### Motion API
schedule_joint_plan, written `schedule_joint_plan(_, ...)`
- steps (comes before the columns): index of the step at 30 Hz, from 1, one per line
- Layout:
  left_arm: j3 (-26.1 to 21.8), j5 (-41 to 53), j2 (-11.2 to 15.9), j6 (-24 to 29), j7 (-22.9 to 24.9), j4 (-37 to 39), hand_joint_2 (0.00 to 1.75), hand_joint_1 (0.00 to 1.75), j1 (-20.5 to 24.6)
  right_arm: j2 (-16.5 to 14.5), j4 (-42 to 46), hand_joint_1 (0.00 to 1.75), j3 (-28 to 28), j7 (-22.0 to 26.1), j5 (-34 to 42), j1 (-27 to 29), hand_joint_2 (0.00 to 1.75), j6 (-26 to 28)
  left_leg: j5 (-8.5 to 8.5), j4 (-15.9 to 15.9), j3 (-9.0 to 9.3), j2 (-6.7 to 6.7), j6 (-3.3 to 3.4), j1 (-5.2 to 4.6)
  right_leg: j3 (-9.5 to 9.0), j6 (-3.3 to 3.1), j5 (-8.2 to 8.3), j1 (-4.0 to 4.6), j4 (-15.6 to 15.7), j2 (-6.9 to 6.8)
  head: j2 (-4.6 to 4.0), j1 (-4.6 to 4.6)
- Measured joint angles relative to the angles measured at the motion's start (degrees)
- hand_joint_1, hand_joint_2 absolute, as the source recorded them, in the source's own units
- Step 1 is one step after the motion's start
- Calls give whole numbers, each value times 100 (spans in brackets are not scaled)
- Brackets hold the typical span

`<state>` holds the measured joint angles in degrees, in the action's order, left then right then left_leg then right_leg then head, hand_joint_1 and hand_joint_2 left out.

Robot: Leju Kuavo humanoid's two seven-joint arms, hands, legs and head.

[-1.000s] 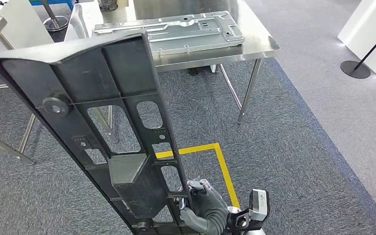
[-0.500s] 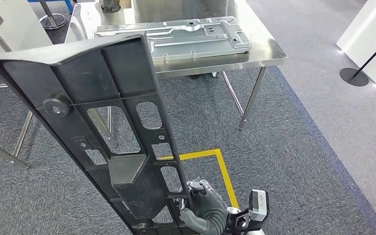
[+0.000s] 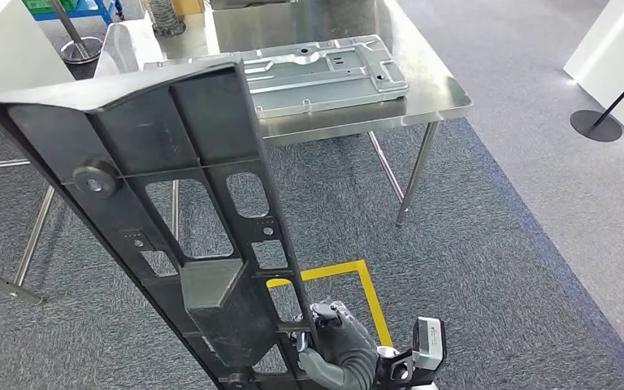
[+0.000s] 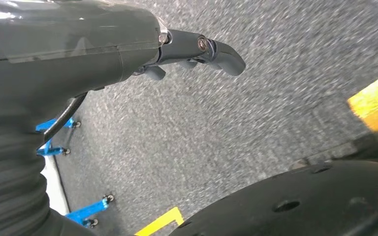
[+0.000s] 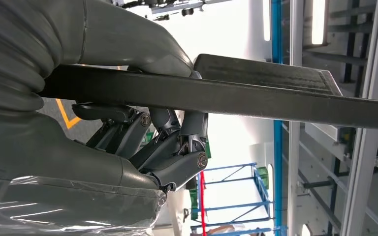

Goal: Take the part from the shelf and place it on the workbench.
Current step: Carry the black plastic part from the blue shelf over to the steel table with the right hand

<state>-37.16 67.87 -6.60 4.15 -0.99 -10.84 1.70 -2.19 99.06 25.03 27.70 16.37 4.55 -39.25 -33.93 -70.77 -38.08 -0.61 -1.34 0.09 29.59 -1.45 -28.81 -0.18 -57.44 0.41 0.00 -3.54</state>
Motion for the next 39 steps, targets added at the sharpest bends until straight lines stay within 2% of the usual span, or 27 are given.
schedule_joint_plan(2,-2,0,0,0,14,0,175,0,-9,0,-2,175,3,5,-1,2,175,3,588,727,164,6,41,-11,-155,31,-122,8,-5,10,0,1)
schedule_joint_plan(3,-3,0,0,-1,22,0,175,0,-13,0,-3,175,4,11,-2,2,175,7,775,988,233,9,69,-23,-206,59,-177,15,-7,15,0,1)
schedule_joint_plan(4,-3,0,-1,-1,28,0,175,0,-14,0,-5,175,5,16,-4,4,175,10,890,1131,277,11,104,-37,-243,95,-220,20,-5,21,0,1)
schedule_joint_plan(6,-4,1,-5,-2,33,0,175,0,-10,2,-8,175,7,27,-9,5,175,15,885,1177,331,3,177,-45,-285,167,-242,29,-42,27,0,1)
schedule_joint_plan(8,-4,4,-14,-2,37,0,175,0,-9,4,-8,175,8,35,-10,-2,175,16,901,1243,429,-6,238,-23,-235,221,-249,23,-258,17,0,2)
schedule_joint_plan(9,-4,5,-18,-2,39,0,175,0,-10,5,-7,175,8,42,-10,-6,175,17,889,1271,480,-8,260,-11,-111,252,-307,14,-486,10,0,2)
schedule_joint_plan(12,-4,13,-22,-4,44,0,175,0,-17,17,-10,175,8,56,-11,4,175,24,804,1301,568,-4,295,-3,574,343,-723,-26,-1474,-3,0,2)
schedule_joint_plan(13,-4,15,-23,-4,45,0,175,0,-20,24,-12,175,8,56,-11,11,175,26,766,1300,605,-9,294,-3,756,358,-797,-38,-1648,-5,0,2)
schedule_joint_plan(14,-4,17,-25,-5,48,0,175,0,-22,30,-13,175,8,56,-11,16,175,30,724,1300,655,-16,288,-2,847,367,-738,-47,-1630,-7,0,2)
schedule_joint_plan(15,-4,19,-27,-5,51,0,175,0,-25,35,-13,175,8,57,-12,18,175,32,680,1300,717,-22,279,-2,839,365,-546,-55,-1417,-9,0,2)
schedule_joint_plan(17,-4,27,-30,-10,56,0,175,0,-32,41,-14,175,8,61,-13,18,175,36,586,1301,857,-30,242,-4,647,337,12,-56,-680,-12,0,2)
schedule_joint_plan(19,-4,37,-30,-18,61,0,175,0,-36,46,-16,175,8,63,-15,17,175,37,507,1313,935,-35,181,-14,518,267,242,-26,-220,-20,0,4)
schedule_joint_plan(22,-4,45,-23,-22,63,0,175,0,-39,48,-13,175,8,66,-17,18,175,37,479,1253,979,-38,85,-24,442,131,263,-21,-112,-11,0,3)
schedule_joint_plan(24,-4,50,-16,-23,63,0,175,0,-34,45,-11,175,10,67,-20,12,175,37,368,974,886,-35,44,-18,333,52,240,-37,-72,-13,0,3)
schedule_joint_plan(25,-4,52,-13,-23,63,0,175,0,-27,43,-11,175,11,68,-21,10,175,37,233,692,734,-32,24,-11,285,23,218,-40,-58,-17,0,2)
schedule_joint_plan(27,-4,51,-13,-24,60,0,175,0,-3,43,-14,175,15,69,-25,9,175,37,-68,-28,280,-30,-20,-2,228,-12,160,-28,-55,-21,0,2)
schedule_joint_plan(28,-4,51,-13,-24,60,0,175,0,10,43,-16,175,16,69,-26,11,175,37,-125,-273,82,-29,-35,2,199,-14,129,-22,-56,-20,0,2)
schedule_joint_plan(29,-4,50,-13,-23,60,0,175,0,19,44,-19,175,17,69,-27,12,175,37,-66,-339,-36,-28,-42,3,160,-13,94,-19,-56,-16,0,2)
schedule_joint_plan(30,-4,50,-13,-23,60,0,175,0,23,44,-23,175,19,69,-27,12,175,37,119,-186,-45,-27,-37,4,106,-8,55,-17,-57,-11,0,2)
schedule_joint_plan(32,-4,51,-12,-24,60,0,175,0,11,44,-28,175,21,69,-26,10,175,37,665,545,167,-17,4,0,-23,16,-40,-16,-54,-5,0,2)
schedule_joint_plan(33,-4,51,-12,-24,60,0,175,0,3,44,-31,175,21,70,-26,10,175,37,789,876,271,-4,34,-17,-74,39,-82,-12,-56,0,0,1)
schedule_joint_plan(35,-4,52,-10,-24,58,0,175,0,-5,43,-35,175,22,73,-26,8,175,36,821,1172,376,13,116,-50,-123,111,-137,-3,-66,3,0,1)
schedule_joint_plan(36,-4,52,-11,-24,57,0,175,0,-5,43,-39,175,23,75,-25,8,175,35,777,1199,388,11,161,-60,-137,152,-135,6,-91,3,0,1)
schedule_joint_plan(38,-4,53,-21,-24,56,0,175,0,-8,44,-41,175,23,77,-23,1,175,27,841,1261,491,0,241,-31,-152,211,-154,8,-206,-7,0,2)
schedule_joint_plan(39,-4,54,-25,-24,56,0,175,0,-10,44,-42,175,23,78,-22,-6,175,22,836,1283,550,0,271,-16,-87,233,-201,5,-359,-9,0,2)
